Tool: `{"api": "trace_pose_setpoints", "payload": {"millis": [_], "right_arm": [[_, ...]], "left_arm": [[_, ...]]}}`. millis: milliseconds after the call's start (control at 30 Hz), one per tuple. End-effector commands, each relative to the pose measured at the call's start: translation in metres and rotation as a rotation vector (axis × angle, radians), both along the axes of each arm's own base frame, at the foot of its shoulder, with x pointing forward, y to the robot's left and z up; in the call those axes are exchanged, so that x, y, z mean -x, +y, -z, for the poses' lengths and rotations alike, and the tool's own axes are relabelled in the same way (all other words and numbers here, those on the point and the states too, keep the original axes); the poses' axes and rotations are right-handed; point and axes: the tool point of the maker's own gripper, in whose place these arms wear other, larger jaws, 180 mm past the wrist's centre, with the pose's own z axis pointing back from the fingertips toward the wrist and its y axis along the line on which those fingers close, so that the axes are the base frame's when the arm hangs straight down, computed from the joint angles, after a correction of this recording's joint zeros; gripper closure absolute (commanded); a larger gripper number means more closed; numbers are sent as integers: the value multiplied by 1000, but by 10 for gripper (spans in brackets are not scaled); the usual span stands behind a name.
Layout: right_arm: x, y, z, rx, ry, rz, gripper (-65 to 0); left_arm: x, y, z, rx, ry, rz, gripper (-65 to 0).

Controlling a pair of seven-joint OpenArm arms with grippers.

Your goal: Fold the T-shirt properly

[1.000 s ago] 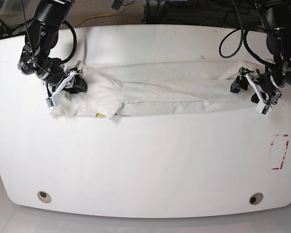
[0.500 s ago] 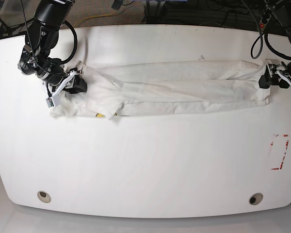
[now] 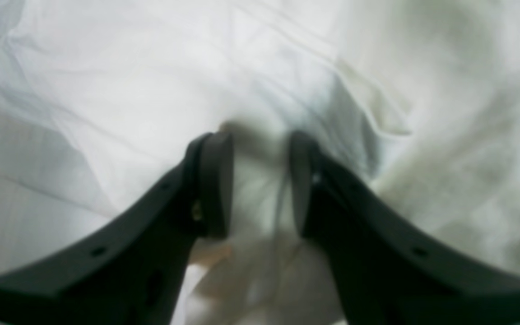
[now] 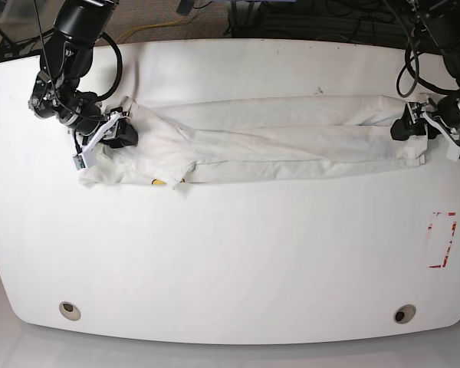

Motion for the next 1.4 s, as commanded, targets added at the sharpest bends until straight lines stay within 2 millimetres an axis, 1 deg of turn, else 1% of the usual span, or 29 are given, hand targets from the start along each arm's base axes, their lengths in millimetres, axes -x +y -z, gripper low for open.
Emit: {"api": "trace_pose_setpoints", "payload": {"millis": [0, 100, 167, 200, 267, 300, 367, 467, 567, 667, 733, 767, 800, 900, 933, 1000, 1067, 1100, 1200, 1300, 1367], "right_arm": [[12, -8, 10, 55, 74, -16, -203], [12, -8, 10, 53, 73, -12, -203], [12, -9, 10, 53, 73, -11, -203], [12, -9, 10, 53, 73, -11, -203], [12, -9, 10, 53, 73, -11, -203], [12, -9, 10, 53, 73, -11, -203], [13, -9, 11, 52, 74, -11, -203], [15, -9, 12, 52, 79, -11, -203], [14, -9, 11, 55, 77, -12, -203], [14, -9, 11, 55, 75, -12, -203], [14, -9, 11, 55, 75, -12, -203], [14, -9, 11, 55, 75, -12, -203], [15, -9, 11, 55, 77, -12, -203], [15, -9, 11, 55, 77, -12, -203], [15, -9, 11, 55, 77, -12, -203], [15, -9, 11, 55, 77, -12, -203], [14, -8, 11, 53, 76, -13, -203], [14, -7, 11, 51, 76, -14, -203], [15, -7, 11, 49, 77, -14, -203], [14, -7, 11, 52, 76, -16, -203], [13, -6, 10, 49, 72, -16, -203]], "left_arm": [[4, 0, 2, -18, 26, 19, -585], [6, -14, 10, 13, 36, 26, -443], [6, -22, 14, 24, 44, 40, -297], [6, -23, 15, 24, 45, 44, -244], [5, -23, 15, 18, 43, 43, -114], [5, -22, 15, 9, 46, 45, -63], [5, -20, 15, -13, 52, 50, 0], [-5, -18, -2, -91, 12, 81, -4], [-16, -18, -31, -200, -64, 126, 0], [-16, -18, -54, -328, -91, 176, 0], [-17, -18, -65, -388, -101, 196, 0], [-18, -20, -73, -426, -111, 208, 0], [-18, -26, -79, -450, -125, 218, -1], [-17, -41, -94, -506, -146, 242, -1], [-16, -49, -95, -514, -143, 262, -1], [-17, -73, -94, -517, -143, 338, -3], [-22, -98, -92, -509, -161, 416, -3], [-25, -106, -92, -508, -168, 446, -3], [-32, -150, -88, -460, -199, 549, -3], [-35, -179, -88, -417, -228, 599, -3], [-38, -195, -90, -377, -238, 601, -3]]}}
